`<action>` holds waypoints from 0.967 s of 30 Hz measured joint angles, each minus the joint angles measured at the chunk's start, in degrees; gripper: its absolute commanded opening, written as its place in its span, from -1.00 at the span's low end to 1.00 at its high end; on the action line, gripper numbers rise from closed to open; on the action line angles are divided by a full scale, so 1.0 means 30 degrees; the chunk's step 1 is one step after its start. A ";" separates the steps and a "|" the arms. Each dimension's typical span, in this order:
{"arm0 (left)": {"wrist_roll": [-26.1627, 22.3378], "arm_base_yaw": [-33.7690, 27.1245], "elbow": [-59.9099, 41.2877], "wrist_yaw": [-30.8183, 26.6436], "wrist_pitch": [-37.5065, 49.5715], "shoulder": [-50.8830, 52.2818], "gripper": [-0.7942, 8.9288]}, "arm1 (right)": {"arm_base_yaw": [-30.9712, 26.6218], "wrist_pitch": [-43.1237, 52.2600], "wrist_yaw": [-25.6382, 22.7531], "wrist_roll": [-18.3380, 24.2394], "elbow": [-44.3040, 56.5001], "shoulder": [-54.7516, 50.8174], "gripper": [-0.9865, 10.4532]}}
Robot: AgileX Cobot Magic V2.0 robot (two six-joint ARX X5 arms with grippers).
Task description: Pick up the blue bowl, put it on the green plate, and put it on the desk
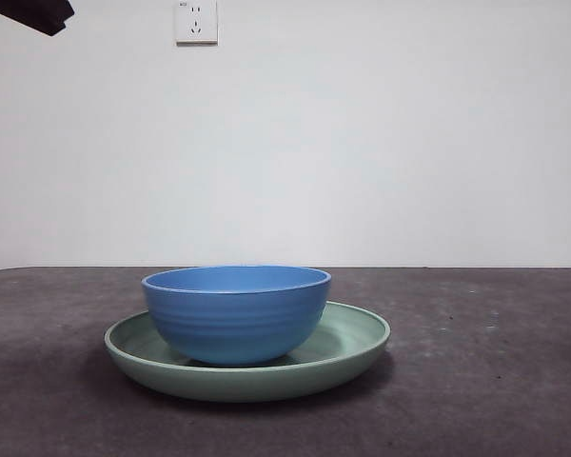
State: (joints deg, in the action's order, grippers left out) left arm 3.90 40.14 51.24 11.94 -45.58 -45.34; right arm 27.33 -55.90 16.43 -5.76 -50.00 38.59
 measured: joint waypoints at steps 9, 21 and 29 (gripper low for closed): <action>0.0000 -0.0022 0.0000 0.0000 0.0036 -0.0007 -0.75 | 0.0000 0.0000 0.0000 0.0000 0.0000 0.0000 -0.78; 0.0000 -0.7220 -0.6033 0.0007 0.6798 0.2025 -0.75 | 0.0000 0.0000 0.0000 0.0000 0.0000 0.0000 -0.78; 0.0022 -1.2444 -1.4331 -0.0036 1.2167 0.8364 -0.75 | 0.0000 0.0000 0.0007 0.0000 0.0000 0.0000 -0.78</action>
State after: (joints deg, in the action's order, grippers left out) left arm 3.97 2.81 8.25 11.84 -9.08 -20.25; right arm 27.33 -55.90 16.45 -5.76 -50.00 38.59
